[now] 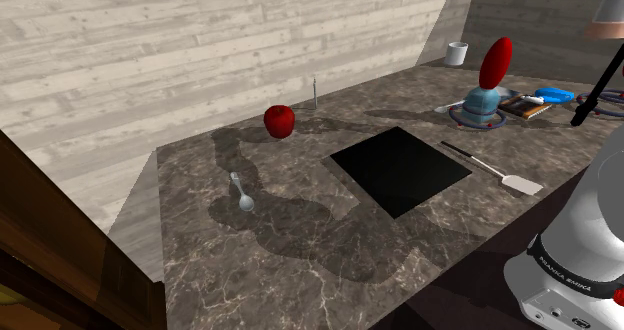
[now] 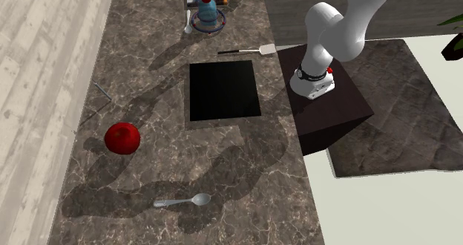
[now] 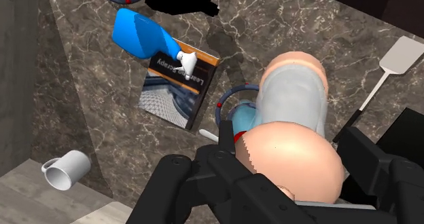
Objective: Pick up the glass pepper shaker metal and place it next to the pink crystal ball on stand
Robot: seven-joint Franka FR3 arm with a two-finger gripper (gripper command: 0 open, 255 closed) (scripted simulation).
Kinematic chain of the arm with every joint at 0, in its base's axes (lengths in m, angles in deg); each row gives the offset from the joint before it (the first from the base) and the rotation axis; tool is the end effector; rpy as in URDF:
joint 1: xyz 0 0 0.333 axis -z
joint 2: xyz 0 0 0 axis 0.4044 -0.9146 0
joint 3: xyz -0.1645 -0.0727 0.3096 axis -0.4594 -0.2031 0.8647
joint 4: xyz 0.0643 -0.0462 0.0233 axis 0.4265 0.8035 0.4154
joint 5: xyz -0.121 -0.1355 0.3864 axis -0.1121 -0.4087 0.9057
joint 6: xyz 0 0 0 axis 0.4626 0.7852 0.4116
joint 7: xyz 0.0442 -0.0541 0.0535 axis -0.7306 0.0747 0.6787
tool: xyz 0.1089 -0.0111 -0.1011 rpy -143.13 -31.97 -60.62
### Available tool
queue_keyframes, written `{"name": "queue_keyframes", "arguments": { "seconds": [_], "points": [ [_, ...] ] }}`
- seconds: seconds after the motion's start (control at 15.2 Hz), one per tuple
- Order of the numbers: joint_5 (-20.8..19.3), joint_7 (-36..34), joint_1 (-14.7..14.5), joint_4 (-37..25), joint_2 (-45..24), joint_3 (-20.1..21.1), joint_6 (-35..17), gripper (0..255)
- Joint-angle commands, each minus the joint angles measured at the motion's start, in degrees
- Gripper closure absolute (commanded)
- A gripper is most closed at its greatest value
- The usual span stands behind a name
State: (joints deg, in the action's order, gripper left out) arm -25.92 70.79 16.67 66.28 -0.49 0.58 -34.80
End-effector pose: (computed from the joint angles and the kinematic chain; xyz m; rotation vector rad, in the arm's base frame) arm 0.1428 -0.4977 0.7275 2.9614 0.2209 0.0731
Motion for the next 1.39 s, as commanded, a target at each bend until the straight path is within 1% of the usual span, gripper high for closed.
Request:
{"name": "queue_keyframes", "arguments": {
  "seconds": [0.0,0.59,1.32],
  "points": [
    [-0.60,-0.64,0.72,2.50,1.08,0.50,-1.48,255],
    [-2.96,-3.04,3.27,12.19,4.94,1.47,-7.39,255],
    [-5.63,-5.25,5.30,22.19,8.07,0.49,-14.52,255]
  ]
}}
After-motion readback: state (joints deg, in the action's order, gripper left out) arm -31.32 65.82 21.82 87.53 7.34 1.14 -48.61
